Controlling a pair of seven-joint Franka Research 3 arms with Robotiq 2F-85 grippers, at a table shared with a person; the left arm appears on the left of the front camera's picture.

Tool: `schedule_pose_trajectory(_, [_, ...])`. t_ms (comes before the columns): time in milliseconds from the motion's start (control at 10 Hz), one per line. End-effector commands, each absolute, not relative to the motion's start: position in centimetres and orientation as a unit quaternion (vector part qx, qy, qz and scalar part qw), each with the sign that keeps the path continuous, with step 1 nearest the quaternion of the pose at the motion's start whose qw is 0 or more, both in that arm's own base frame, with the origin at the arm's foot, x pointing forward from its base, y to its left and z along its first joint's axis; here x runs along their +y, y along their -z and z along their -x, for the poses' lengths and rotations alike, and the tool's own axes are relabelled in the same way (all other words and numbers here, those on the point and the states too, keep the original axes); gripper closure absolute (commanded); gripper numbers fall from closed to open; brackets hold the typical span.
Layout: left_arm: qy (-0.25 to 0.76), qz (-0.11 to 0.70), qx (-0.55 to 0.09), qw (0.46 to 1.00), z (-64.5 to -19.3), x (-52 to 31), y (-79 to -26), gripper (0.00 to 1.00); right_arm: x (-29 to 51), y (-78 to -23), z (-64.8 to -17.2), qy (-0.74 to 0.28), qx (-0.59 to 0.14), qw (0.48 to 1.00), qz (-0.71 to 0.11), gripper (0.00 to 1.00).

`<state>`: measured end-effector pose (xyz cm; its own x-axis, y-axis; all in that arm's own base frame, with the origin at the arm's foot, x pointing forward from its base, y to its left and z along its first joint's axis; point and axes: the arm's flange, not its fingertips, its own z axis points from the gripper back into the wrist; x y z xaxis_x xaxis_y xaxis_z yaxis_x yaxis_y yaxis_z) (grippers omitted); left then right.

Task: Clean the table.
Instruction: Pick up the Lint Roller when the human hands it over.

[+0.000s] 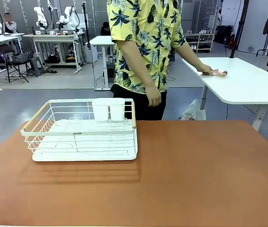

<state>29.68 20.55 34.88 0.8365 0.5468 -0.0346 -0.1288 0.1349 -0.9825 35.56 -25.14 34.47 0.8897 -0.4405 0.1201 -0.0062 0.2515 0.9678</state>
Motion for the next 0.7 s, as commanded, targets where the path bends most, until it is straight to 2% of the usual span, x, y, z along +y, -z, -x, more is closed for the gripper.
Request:
schedule_pose_trajectory(0, [-0.224, 0.620, -0.167, 0.733, -29.27, 20.75, -35.13, 0.00, -21.30, -34.72, -37.13, 0.116, -0.175, 0.778, -0.592, 0.00])
schedule_pose_trajectory(600, [-0.224, 0.620, -0.167, 0.733, -29.27, 20.75, -35.13, 0.00, -21.30, -34.72, -37.13, 0.116, -0.175, 0.778, -0.592, 0.00])
